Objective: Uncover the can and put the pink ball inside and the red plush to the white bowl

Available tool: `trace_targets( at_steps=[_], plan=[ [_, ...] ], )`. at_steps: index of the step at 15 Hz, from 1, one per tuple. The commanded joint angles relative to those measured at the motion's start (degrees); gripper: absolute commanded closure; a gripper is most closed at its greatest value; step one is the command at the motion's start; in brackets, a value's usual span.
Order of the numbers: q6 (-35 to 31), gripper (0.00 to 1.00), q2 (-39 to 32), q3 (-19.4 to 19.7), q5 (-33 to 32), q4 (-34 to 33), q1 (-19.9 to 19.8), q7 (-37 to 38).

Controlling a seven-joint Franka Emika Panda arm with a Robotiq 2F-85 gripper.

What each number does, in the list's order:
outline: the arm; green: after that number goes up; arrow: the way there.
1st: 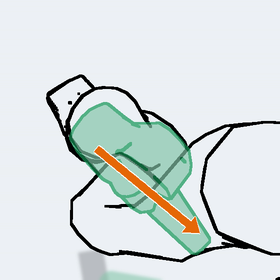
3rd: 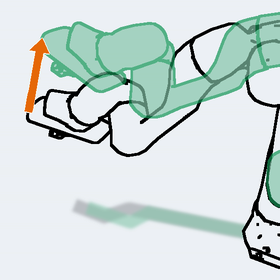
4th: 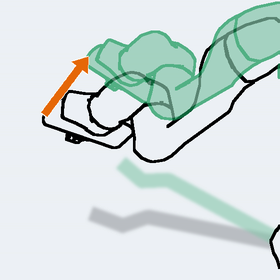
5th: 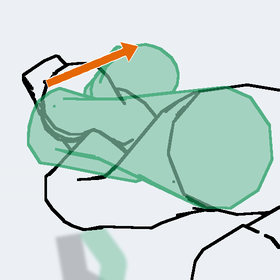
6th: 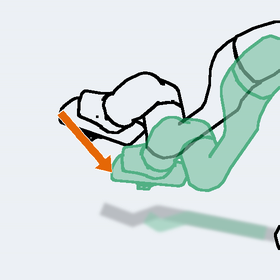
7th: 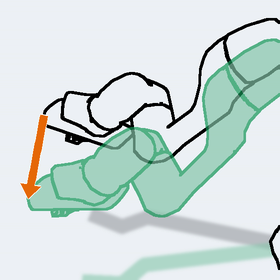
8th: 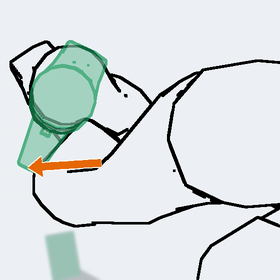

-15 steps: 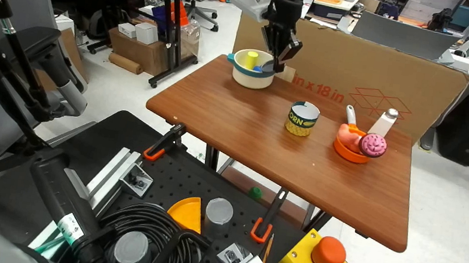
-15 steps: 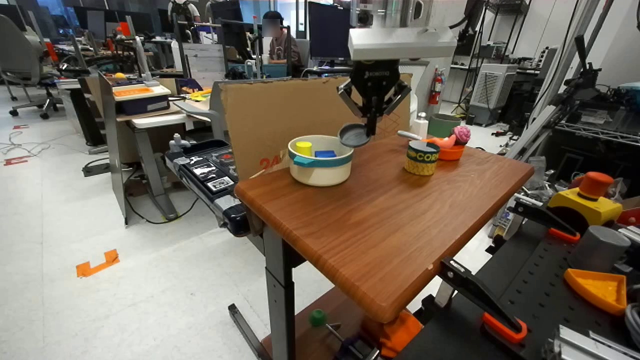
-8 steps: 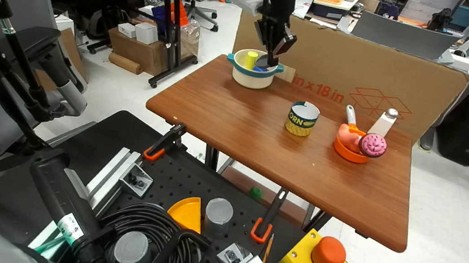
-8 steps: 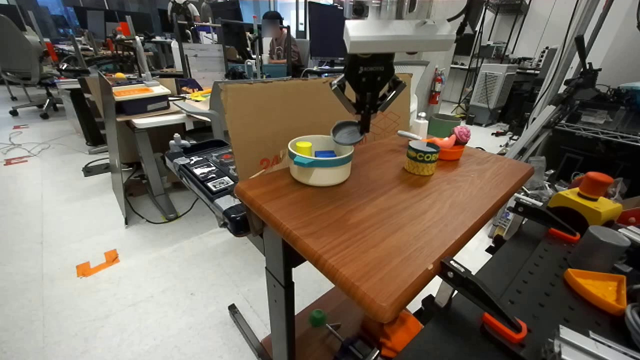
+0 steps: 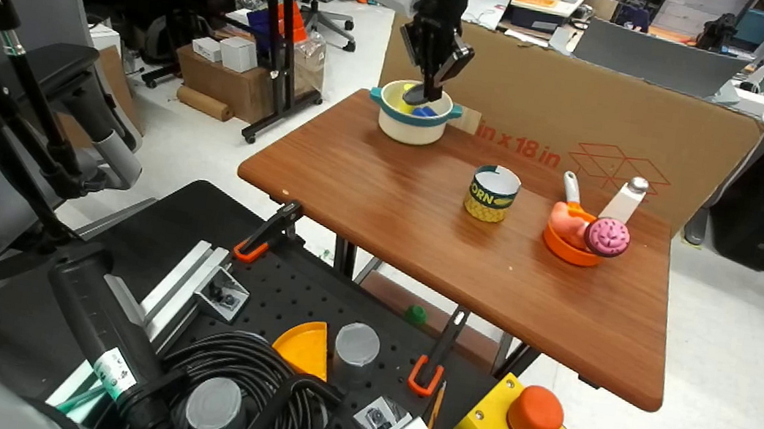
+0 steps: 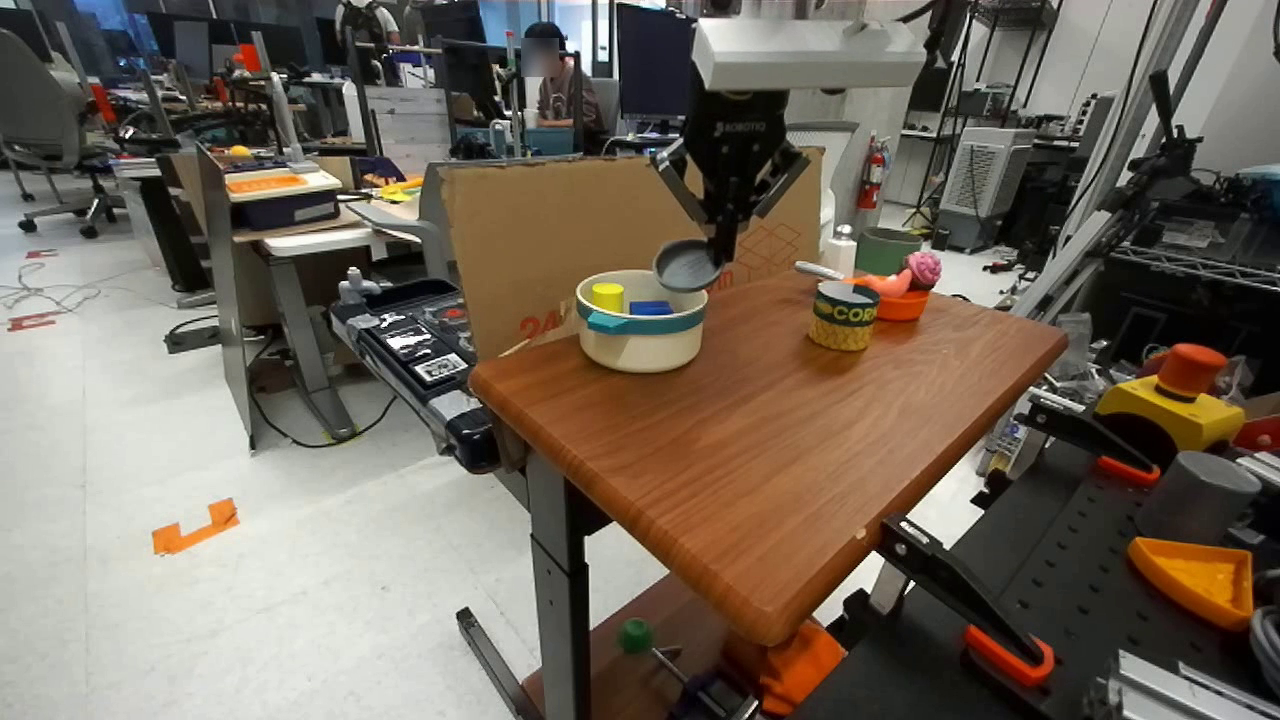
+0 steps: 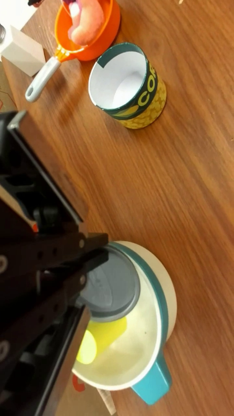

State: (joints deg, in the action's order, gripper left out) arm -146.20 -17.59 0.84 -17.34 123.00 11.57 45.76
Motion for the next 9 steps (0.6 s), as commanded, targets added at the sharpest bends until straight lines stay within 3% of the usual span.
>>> trace_targets(
  at_steps=[1,9],
  plan=[
    [1.63,0.62,0.25,-0.08,2.06,-0.23,-0.11,-2.22],
    [3.84,0.03,1.29,-0.23,4.12,0.12,-0.56,-3.65]
  ],
)
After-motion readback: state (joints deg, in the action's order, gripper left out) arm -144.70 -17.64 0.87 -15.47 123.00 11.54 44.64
